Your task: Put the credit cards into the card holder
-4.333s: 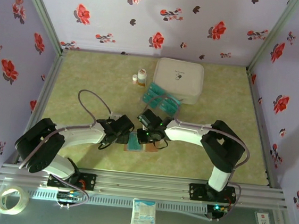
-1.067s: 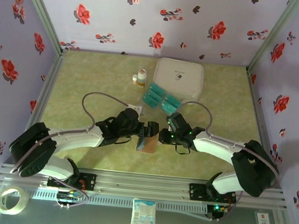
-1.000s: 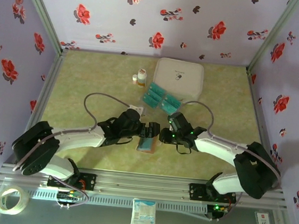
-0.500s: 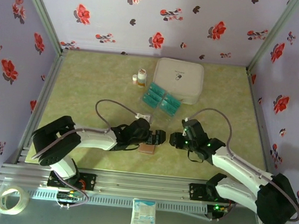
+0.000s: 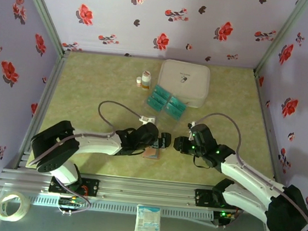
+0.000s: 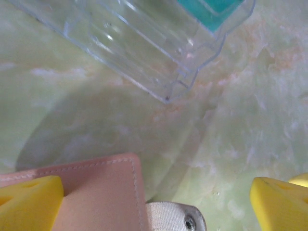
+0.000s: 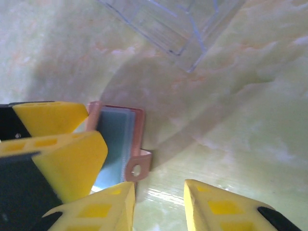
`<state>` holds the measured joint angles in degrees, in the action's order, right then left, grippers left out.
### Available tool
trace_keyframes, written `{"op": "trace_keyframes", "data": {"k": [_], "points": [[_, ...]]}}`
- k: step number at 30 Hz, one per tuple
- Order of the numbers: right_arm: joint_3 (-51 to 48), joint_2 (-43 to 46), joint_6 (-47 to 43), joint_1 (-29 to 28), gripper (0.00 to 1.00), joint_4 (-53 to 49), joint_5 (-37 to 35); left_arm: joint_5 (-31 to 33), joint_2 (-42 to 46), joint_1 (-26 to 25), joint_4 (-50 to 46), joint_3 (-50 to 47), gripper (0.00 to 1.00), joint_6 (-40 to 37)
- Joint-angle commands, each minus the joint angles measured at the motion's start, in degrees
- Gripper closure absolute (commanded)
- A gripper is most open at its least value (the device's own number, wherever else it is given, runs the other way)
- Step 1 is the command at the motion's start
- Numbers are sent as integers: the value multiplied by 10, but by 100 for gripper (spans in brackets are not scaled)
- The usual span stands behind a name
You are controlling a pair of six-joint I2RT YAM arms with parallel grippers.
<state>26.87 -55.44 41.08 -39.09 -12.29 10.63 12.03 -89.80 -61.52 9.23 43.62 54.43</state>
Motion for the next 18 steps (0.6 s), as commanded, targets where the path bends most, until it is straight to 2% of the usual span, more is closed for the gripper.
{"op": "trace_keyframes", "data": {"k": [1,8,18], "points": [[-1,1,31,-17,71,48,27,9,37,24,-49,12,0,-26],[72,-41,30,-116,74,42,-25,4,108,83,-68,-27,0,-34],[237,-228,-13,-234,79,33,-49,4,240,184,-166,-79,0,-50]]}}
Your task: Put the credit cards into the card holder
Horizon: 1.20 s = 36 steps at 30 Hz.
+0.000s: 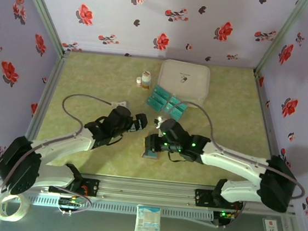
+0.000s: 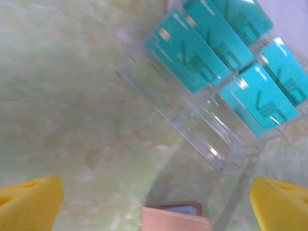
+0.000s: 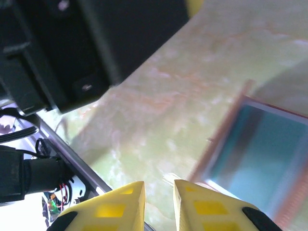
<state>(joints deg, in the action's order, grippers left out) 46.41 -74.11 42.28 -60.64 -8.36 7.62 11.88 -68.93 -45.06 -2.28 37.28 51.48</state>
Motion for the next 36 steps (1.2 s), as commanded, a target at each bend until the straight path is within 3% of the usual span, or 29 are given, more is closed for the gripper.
{"op": "trace_keyframes", "data": {"k": [1,7,16,23,36], "points": [[60,-67,-30,-24,80,-11,-16,6,44,31,-60,-23,0,-20],[80,-145,-42,-27,100,-27,-27,2,92,69,-101,-50,0,-21],[-40,-75,-4,-3,100,14,-50,-28,65,70,-116,-34,0,-59],[-82,-92,8,10,100,76,-37,-52,-14,60,-130,19,0,-117],[-107,-123,31,20,100,132,-18,-55,-152,-15,-116,87,0,-159]]}}
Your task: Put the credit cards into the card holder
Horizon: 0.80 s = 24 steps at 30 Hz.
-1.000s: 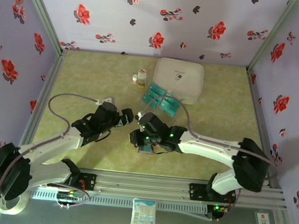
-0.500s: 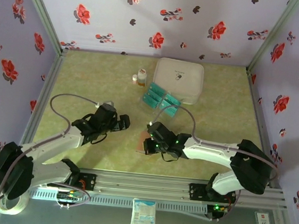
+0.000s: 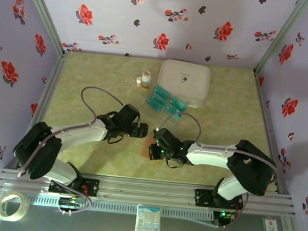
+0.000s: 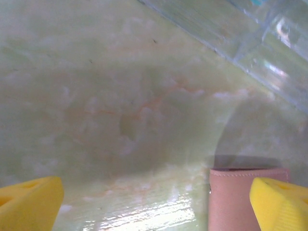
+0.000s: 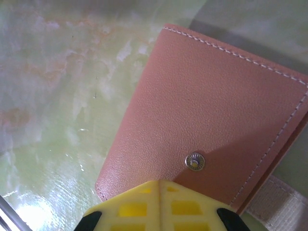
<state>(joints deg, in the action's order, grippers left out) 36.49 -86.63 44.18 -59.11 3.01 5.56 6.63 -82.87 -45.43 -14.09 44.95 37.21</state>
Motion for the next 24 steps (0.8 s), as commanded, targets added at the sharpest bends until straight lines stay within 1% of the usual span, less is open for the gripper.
{"op": "trace_keyframes", "data": {"k": [1,6,8,10,12,13,15,18,20,23,24], "points": [[-10,6,13,6,100,17,1,-2,-17,-18,7,7,0,-15],[-18,21,23,9,100,18,5,0,-45,-44,26,4,0,-14],[-25,43,32,11,100,16,-1,4,-65,-51,23,8,0,-11],[-32,83,41,16,96,6,-14,20,-86,-63,15,16,0,-9],[-29,129,49,25,93,-33,-33,47,-101,-74,-2,23,0,4],[-28,150,49,29,90,-49,-39,54,-103,-76,-4,21,0,11],[-25,203,51,42,78,-88,-54,63,-106,-78,-11,17,0,28],[-15,267,61,66,66,-141,-65,81,-112,-81,-30,18,0,47],[-1,299,69,86,54,-178,-67,92,-122,-83,-47,28,0,58],[42,327,69,121,44,-243,-65,104,-145,-86,-75,48,0,78],[59,332,70,133,39,-267,-67,108,-152,-87,-84,53,0,84]]}}
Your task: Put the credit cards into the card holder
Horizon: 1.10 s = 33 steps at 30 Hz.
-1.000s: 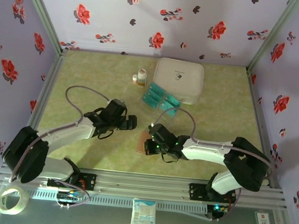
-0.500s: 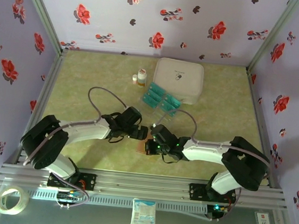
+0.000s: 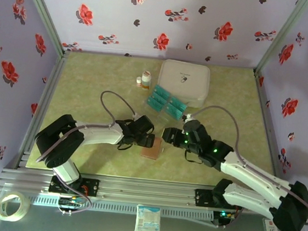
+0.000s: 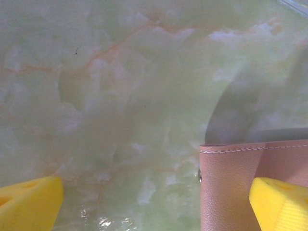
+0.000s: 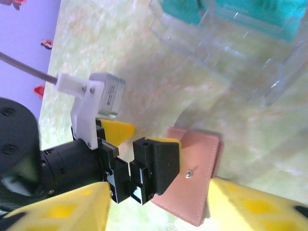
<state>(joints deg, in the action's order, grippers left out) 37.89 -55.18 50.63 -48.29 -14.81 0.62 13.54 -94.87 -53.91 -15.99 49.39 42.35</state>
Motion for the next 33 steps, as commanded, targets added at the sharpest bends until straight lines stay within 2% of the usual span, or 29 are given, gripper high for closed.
{"op": "trace_keyframes", "data": {"k": [1,6,11,14,18,22,26,27,28,30,33], "points": [[59,18,9,36,36,-108,-15,40,-38,-3,-72,12,0,40],[136,5,23,109,24,-182,38,42,-66,-5,-95,23,0,78],[175,-6,58,189,20,-190,135,50,-71,-6,-116,31,0,107],[198,-9,64,215,19,-197,159,55,-64,-6,-127,25,0,124],[219,-21,73,226,18,-190,173,62,-60,-6,-143,22,0,133],[213,-33,107,232,18,-141,221,62,-62,-4,-144,18,0,137],[174,-23,139,228,25,-64,219,63,-68,-1,-134,13,0,143],[167,-26,149,226,25,-31,237,63,-71,0,-130,15,0,142],[177,-32,140,228,25,-35,246,62,-75,0,-128,16,0,139],[210,-42,105,229,22,-115,221,62,-81,4,-129,22,0,138],[212,-36,116,232,21,-102,226,62,-82,8,-117,20,0,138]]}}
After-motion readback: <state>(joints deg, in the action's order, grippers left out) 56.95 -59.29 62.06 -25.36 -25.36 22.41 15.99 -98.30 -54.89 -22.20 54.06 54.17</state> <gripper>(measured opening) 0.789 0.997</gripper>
